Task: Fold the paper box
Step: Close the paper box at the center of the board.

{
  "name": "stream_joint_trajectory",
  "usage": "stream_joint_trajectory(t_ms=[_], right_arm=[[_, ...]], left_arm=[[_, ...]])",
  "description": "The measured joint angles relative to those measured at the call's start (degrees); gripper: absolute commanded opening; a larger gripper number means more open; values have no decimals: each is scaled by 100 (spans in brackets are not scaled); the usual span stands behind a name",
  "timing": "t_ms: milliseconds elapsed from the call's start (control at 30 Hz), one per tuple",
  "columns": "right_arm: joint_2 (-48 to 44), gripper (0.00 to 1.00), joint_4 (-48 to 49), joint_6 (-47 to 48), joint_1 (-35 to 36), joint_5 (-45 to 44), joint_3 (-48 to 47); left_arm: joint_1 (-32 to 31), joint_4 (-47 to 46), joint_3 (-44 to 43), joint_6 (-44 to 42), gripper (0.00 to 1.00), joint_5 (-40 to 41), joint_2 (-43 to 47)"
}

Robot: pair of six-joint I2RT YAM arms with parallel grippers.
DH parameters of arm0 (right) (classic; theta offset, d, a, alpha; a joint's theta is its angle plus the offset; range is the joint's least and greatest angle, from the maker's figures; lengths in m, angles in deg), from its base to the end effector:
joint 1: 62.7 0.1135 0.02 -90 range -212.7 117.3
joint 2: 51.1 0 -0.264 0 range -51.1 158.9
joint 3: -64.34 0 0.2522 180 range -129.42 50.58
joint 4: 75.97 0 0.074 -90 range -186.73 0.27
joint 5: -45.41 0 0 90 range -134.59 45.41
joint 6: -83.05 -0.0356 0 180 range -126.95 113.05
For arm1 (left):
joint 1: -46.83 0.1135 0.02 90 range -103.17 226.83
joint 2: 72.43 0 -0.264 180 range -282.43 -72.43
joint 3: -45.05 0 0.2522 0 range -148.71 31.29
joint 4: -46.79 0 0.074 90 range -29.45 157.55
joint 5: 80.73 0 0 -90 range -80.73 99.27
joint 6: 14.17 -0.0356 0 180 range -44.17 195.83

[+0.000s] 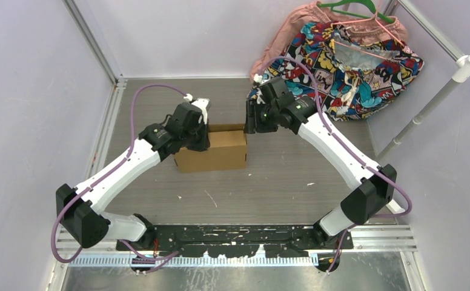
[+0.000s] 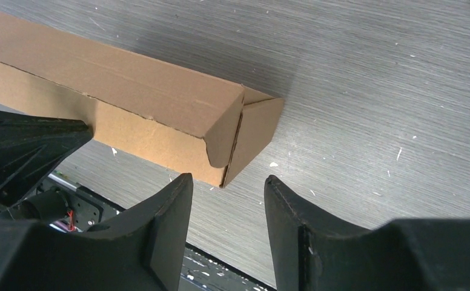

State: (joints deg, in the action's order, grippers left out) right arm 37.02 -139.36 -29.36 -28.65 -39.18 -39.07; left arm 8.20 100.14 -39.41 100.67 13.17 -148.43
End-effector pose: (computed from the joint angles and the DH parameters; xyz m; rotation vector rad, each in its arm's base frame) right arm 0.2696 0.1863 0.3624 -0.2966 2.4665 0.5532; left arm 0.2227 -0.1749 0.3295 0.2544 2.3861 -0.4547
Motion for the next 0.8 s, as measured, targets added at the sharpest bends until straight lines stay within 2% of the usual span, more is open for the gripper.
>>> stream_joint_trajectory(t_ms=[67, 233, 333, 600, 800], right_arm=[[-92, 52, -24, 0, 0, -79, 0], [-393, 41, -39, 0, 17, -271, 13], [-560, 38, -20, -15, 125, -354, 96], [-621, 41, 229, -74, 1108, -828, 356], [-295, 42, 625, -170, 1749, -1268, 361]], left_arm=[[0, 0, 0, -4, 4, 0, 2], [-2, 0, 0, -28, 4, 0, 7], [-2, 0, 0, -42, 4, -2, 7], [-2, -9, 0, -46, 5, -2, 7], [-2, -11, 2, -44, 5, -2, 7]])
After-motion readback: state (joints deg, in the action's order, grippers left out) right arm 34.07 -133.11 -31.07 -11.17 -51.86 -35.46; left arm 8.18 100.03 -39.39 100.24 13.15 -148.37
